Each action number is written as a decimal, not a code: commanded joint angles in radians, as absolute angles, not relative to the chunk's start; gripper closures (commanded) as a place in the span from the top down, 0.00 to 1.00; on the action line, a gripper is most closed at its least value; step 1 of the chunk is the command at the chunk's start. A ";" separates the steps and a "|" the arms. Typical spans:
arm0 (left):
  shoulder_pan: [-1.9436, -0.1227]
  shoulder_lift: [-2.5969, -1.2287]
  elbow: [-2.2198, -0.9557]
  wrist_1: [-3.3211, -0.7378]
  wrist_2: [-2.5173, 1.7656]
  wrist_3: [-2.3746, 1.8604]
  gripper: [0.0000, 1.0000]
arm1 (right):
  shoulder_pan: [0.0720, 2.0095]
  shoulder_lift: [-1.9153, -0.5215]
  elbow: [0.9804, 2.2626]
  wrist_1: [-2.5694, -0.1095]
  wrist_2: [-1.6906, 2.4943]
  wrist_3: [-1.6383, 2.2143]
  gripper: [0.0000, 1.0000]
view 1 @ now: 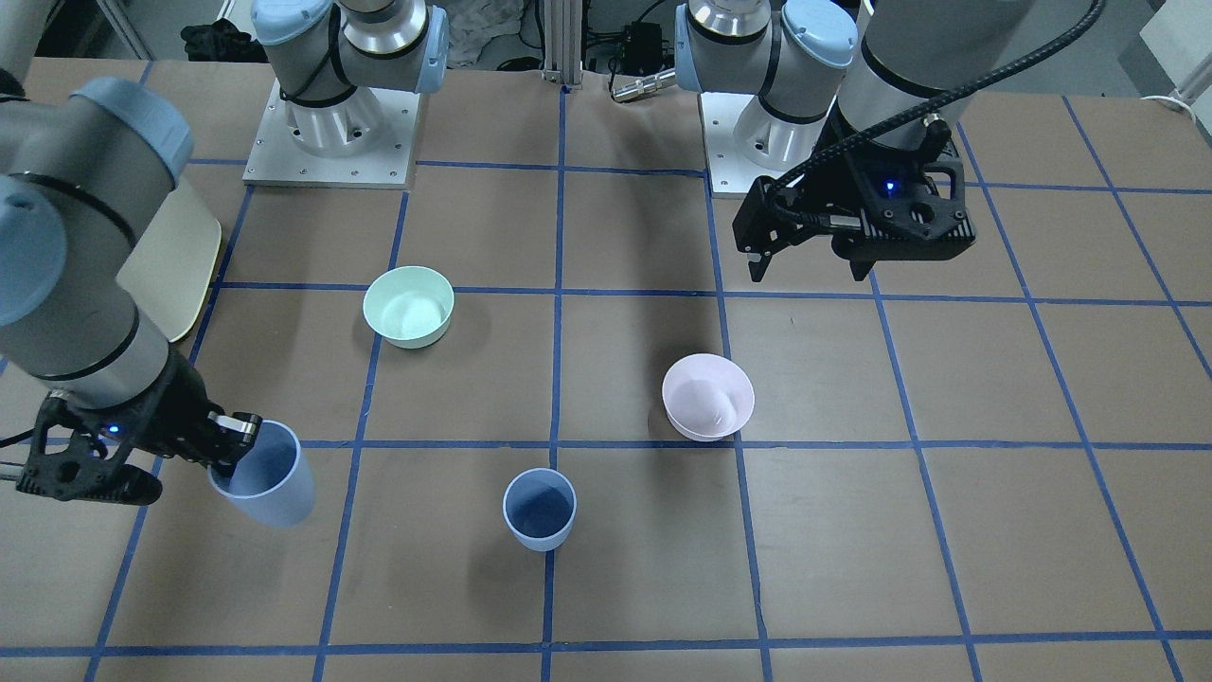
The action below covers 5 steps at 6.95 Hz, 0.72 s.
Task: Stack blue cups with both arms
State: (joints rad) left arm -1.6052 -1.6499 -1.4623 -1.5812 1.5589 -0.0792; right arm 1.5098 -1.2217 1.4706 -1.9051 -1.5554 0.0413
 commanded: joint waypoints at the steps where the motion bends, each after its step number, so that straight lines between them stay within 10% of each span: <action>1: -1.605 -1.649 -1.463 -1.580 1.560 -0.080 1.00 | 1.697 -1.149 1.306 -1.849 -1.554 0.310 0.00; 5: -1.605 -1.652 -1.463 -1.572 1.560 -0.078 1.00 | 1.833 -1.031 1.177 -1.818 -1.569 0.479 0.00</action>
State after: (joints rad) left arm -1.6045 -1.6530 -1.4634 -1.5726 1.5595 -0.0783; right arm 1.8194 -1.0460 1.1883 -1.8200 -1.5682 0.4658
